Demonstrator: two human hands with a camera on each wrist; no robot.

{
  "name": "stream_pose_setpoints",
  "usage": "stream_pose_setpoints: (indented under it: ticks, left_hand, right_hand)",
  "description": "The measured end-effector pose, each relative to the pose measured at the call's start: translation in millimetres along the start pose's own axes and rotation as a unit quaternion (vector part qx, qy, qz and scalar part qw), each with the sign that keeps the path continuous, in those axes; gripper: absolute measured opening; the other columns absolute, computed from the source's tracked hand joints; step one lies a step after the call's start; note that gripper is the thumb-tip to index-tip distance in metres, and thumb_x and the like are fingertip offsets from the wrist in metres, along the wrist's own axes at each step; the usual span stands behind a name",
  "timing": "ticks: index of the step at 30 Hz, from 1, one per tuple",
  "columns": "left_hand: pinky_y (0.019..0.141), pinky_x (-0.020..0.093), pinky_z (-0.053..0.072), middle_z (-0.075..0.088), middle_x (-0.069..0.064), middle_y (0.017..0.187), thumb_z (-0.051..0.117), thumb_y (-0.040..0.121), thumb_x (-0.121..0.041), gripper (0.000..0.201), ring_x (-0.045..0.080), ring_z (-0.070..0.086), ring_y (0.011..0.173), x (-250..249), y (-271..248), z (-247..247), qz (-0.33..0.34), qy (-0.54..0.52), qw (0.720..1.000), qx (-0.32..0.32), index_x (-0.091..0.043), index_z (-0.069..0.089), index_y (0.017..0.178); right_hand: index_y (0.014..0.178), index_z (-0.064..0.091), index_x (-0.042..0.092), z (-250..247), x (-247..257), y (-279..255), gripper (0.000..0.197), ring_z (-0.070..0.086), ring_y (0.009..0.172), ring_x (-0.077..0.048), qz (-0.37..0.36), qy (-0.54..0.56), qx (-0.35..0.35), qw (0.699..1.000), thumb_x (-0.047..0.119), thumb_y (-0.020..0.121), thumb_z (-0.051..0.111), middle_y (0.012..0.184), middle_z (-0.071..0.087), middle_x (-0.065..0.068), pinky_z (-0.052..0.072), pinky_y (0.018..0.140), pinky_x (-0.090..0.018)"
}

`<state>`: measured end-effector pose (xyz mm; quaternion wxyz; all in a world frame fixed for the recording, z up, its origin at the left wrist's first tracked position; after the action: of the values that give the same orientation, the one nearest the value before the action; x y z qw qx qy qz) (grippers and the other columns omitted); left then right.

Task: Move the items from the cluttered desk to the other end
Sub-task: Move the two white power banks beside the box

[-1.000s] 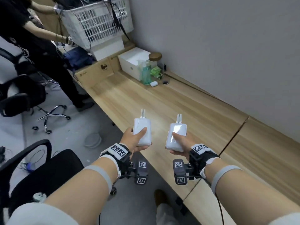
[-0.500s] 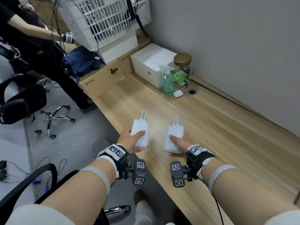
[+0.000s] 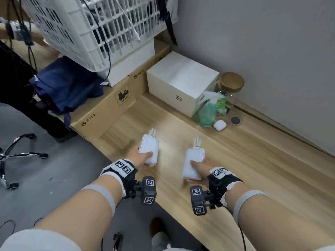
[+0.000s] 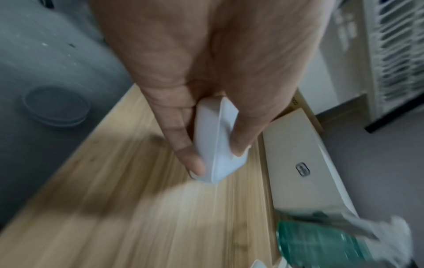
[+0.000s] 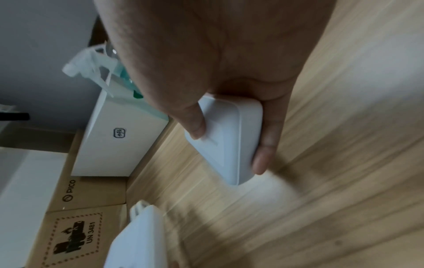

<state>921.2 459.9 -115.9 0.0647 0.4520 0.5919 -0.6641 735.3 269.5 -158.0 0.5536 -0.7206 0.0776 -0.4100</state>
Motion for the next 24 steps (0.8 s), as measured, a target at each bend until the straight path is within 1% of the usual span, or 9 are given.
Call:
stream_pose_setpoints:
  ticks: [4,6,8,11,14,16,19,22,24]
  left_hand:
    - [0.052,0.035,0.061,0.062,0.016,0.109,0.062,0.092,0.001,0.032,0.035,0.063,0.092,-17,41,-13,0.013,0.031,0.999,-0.003,-0.004,0.055,0.123]
    - [0.045,0.029,0.058,0.061,0.018,0.113,0.062,0.093,0.001,0.037,0.032,0.063,0.085,-24,60,-14,0.020,0.037,0.999,0.001,-0.003,0.054,0.128]
    - [0.048,0.032,0.058,0.060,0.020,0.116,0.064,0.092,0.000,0.042,0.029,0.062,0.080,-32,80,-15,0.030,0.040,0.999,-0.008,-0.003,0.052,0.132]
    - [0.061,0.039,0.059,0.058,0.019,0.126,0.063,0.093,-0.002,0.051,0.039,0.063,0.098,-46,108,-17,0.025,0.021,0.999,-0.029,-0.010,0.047,0.140]
    - [0.077,0.049,0.061,0.056,0.016,0.129,0.061,0.091,0.000,0.055,0.041,0.061,0.109,-65,130,-22,0.034,-0.003,0.998,-0.057,-0.017,0.047,0.142]
    - [0.078,0.046,0.061,0.058,0.013,0.128,0.059,0.091,0.001,0.055,0.037,0.062,0.109,-79,142,-25,0.055,0.002,0.996,-0.065,-0.017,0.048,0.142]
    - [0.079,0.045,0.061,0.060,0.011,0.127,0.057,0.091,0.004,0.055,0.035,0.063,0.108,-94,157,-30,0.079,-0.012,0.994,-0.075,-0.016,0.050,0.142]
    - [0.083,0.049,0.061,0.060,0.013,0.132,0.058,0.091,0.004,0.054,0.036,0.064,0.110,-102,166,-34,0.091,-0.024,0.992,-0.085,-0.017,0.052,0.141]
    - [0.076,0.042,0.063,0.057,0.013,0.135,0.059,0.092,0.005,0.058,0.037,0.064,0.112,-106,169,-36,0.086,-0.040,0.992,-0.083,-0.017,0.048,0.144]
  right_hand:
    - [0.129,0.039,0.014,29,17,15,0.048,0.065,0.097,-0.047,0.007,0.021,-0.019,1.000,0.019,0.089,0.065,0.125,0.054,-0.021,0.058,0.067,-0.062]
    - [0.127,0.042,0.011,44,30,21,0.045,0.064,0.098,-0.048,0.004,0.025,-0.019,1.000,0.016,0.089,0.064,0.123,0.055,-0.021,0.057,0.067,-0.062]
    - [0.125,0.045,0.008,56,44,38,0.048,0.065,0.097,-0.048,-0.018,0.006,-0.030,0.999,0.021,0.084,0.067,0.117,0.059,-0.022,0.058,0.069,-0.061]
    - [0.131,0.046,0.008,61,49,105,0.092,0.068,0.094,-0.043,-0.063,-0.069,-0.070,0.993,0.050,0.053,0.068,0.113,0.065,-0.018,0.058,0.077,-0.057]
    - [0.126,0.048,0.005,85,94,83,0.065,0.068,0.089,-0.041,-0.082,-0.100,-0.061,0.990,0.042,0.075,0.065,0.111,0.065,-0.018,0.061,0.065,-0.048]
    - [0.115,0.056,0.006,95,120,77,0.047,0.069,0.084,-0.039,-0.098,-0.169,-0.069,0.978,0.043,0.086,0.057,0.103,0.067,-0.017,0.060,0.064,-0.043]
    - [0.101,0.063,0.007,106,144,90,0.062,0.071,0.081,-0.042,-0.133,-0.228,-0.079,0.961,0.061,0.072,0.050,0.090,0.073,-0.019,0.059,0.077,-0.054]
    - [0.093,0.060,0.003,121,152,92,0.048,0.072,0.070,-0.042,-0.117,-0.216,-0.040,0.969,0.050,0.088,0.053,0.076,0.073,-0.024,0.060,0.068,-0.056]
    - [0.097,0.056,0.000,130,157,89,0.042,0.071,0.061,-0.037,-0.104,-0.192,-0.018,0.976,0.042,0.094,0.053,0.073,0.072,-0.027,0.061,0.063,-0.055]
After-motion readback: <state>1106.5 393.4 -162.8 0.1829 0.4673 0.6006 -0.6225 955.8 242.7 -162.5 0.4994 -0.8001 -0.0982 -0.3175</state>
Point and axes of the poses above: each hand's wrist, its own y-axis towards the middle knuckle, its own z-axis out of the palm, x = y × z, the point moved 7 cm from there along y, towards the middle knuckle
